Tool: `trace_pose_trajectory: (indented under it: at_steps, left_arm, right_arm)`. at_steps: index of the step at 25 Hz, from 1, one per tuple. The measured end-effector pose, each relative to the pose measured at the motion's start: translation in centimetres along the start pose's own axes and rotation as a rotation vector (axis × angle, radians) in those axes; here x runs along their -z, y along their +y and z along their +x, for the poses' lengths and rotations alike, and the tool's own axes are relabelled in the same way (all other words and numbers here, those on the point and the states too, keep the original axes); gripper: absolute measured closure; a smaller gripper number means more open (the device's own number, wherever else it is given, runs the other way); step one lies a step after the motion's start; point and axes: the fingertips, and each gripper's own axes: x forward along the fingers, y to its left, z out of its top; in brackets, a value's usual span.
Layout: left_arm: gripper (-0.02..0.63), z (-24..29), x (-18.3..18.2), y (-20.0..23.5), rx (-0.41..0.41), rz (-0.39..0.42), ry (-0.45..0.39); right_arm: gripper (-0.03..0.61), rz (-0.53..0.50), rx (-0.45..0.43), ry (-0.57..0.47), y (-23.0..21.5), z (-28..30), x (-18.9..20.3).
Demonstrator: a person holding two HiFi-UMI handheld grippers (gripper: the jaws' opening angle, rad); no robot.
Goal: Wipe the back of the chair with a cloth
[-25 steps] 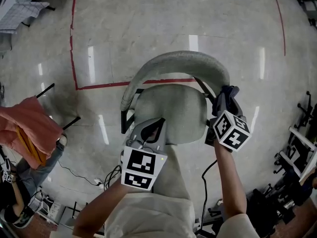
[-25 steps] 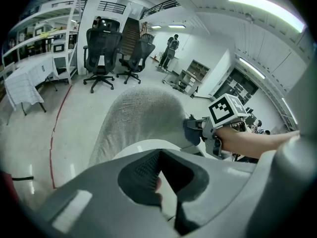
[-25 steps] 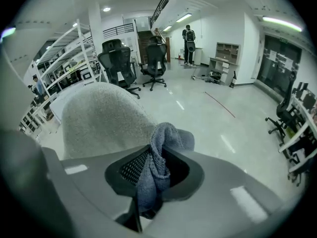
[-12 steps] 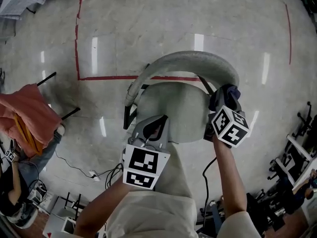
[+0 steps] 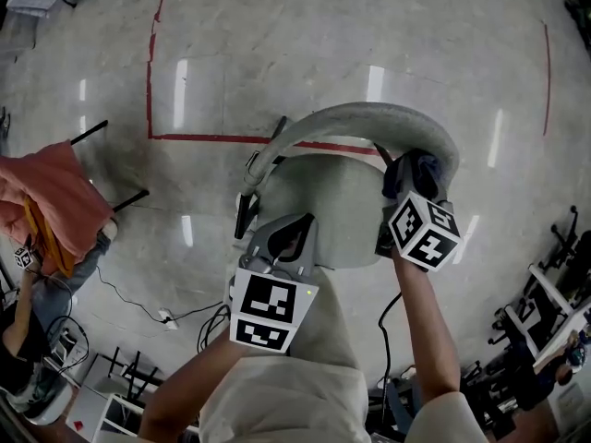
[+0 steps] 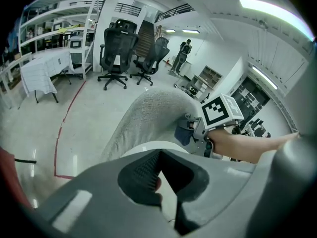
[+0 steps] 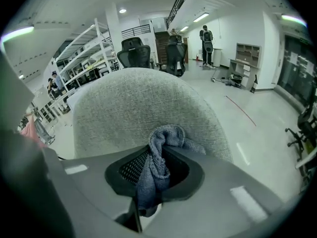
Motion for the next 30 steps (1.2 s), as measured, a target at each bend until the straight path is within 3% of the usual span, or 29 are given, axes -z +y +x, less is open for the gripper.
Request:
trace_pose_trajectory:
  at_steps: [21, 30]
  left_arm:
    - [0.614, -1.6, 0.8, 3.1, -0.036, -0.072, -0.027]
    - [0.614, -2.4, 1.4, 3.7, -0.030, -0.081, -0.035]
  right_arm:
    - [0.500, -0.159, -0.156, -0.026, 8.3, 2.0, -0.9]
    - [0.500, -0.282, -0.294, -0.006, 14.1, 2.2, 0.2]
